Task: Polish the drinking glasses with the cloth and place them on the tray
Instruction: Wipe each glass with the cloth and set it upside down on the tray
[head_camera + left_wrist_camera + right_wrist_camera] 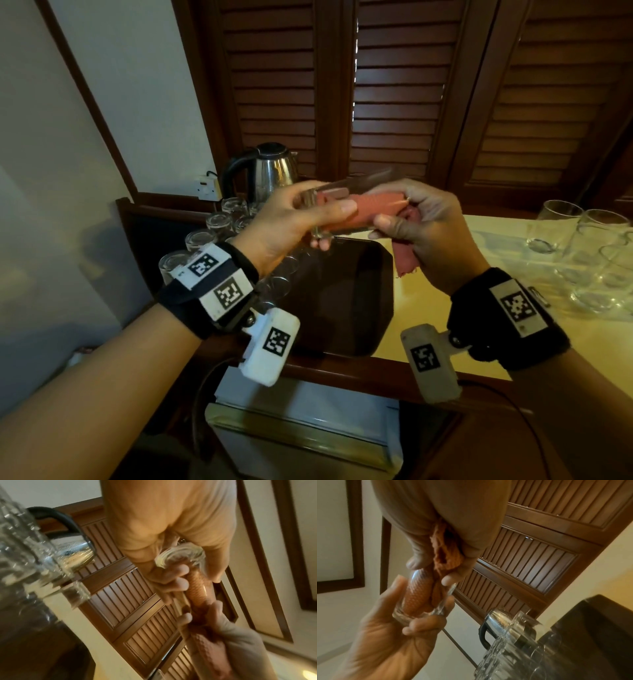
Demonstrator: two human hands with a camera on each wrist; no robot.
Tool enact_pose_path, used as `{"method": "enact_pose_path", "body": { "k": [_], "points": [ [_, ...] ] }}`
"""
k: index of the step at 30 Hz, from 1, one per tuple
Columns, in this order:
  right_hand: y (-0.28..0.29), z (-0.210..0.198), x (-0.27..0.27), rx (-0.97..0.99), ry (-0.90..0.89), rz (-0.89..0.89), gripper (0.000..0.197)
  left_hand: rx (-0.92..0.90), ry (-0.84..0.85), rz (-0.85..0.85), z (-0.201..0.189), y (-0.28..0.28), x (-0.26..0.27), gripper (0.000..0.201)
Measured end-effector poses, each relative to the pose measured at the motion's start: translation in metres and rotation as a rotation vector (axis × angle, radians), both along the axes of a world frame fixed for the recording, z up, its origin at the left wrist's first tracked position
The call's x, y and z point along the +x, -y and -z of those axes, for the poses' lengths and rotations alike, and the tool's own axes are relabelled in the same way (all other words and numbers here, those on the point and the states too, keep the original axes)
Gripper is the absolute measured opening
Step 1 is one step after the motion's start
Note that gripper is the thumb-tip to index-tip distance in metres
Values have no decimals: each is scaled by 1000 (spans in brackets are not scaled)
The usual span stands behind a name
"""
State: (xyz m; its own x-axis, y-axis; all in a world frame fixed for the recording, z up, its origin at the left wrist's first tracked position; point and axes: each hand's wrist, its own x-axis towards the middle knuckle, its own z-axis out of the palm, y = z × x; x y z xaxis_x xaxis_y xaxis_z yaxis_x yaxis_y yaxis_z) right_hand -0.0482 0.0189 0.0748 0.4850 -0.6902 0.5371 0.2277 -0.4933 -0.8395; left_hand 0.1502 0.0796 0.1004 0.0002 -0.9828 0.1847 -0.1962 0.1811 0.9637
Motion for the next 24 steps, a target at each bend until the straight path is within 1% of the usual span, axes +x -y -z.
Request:
{"method": "enact_pose_path", "body": {
  "k": [2,3,4,5,6,7,9,10,11,12,13,14,16,17,18,20,21,23,24],
  "points": [
    [0,3,3,140,57,-31,16,-242,379,-89,-2,0,3,64],
    [-1,6,4,198,82,-47,16,-331,511,-88,-2,0,5,67],
    [-2,7,5,226,93,-49,16,-365,580,-76,-2,0,7,71],
    [-2,8,5,231,95,-38,16,-340,598,-75,-2,1,8,75],
    [-2,9,6,219,97,-22,17,-267,580,-83,-2,2,10,78],
    [-2,9,8,207,105,-8,18,-156,508,-82,-2,2,11,80],
    [-2,10,11,192,125,10,16,34,236,-6,2,1,9,72],
    [-1,11,12,184,123,13,17,59,119,12,5,-1,8,64],
    [-1,11,14,181,112,8,18,42,50,-10,7,-2,7,58],
    [-1,13,15,187,100,0,19,11,31,-43,7,-3,8,55],
    [-1,14,16,211,93,-15,20,-28,66,-72,7,-3,9,55],
    [-1,16,17,252,98,-37,22,-75,158,-96,7,-2,13,58],
    [-2,19,18,366,113,-84,27,-186,470,-128,6,0,21,68],
    [-3,20,18,415,109,-98,29,-230,595,-113,6,0,25,72],
    [-4,22,19,444,100,-98,26,-259,656,-84,7,0,28,74],
    [-6,23,20,449,100,-59,21,-231,634,-78,10,1,30,78],
    [-7,23,22,434,117,-34,20,-164,561,-103,10,1,28,79],
    [-7,23,25,401,147,10,19,8,299,-116,8,2,21,74],
    [-6,24,26,392,152,23,19,57,196,-110,7,2,18,69]
  ]
}}
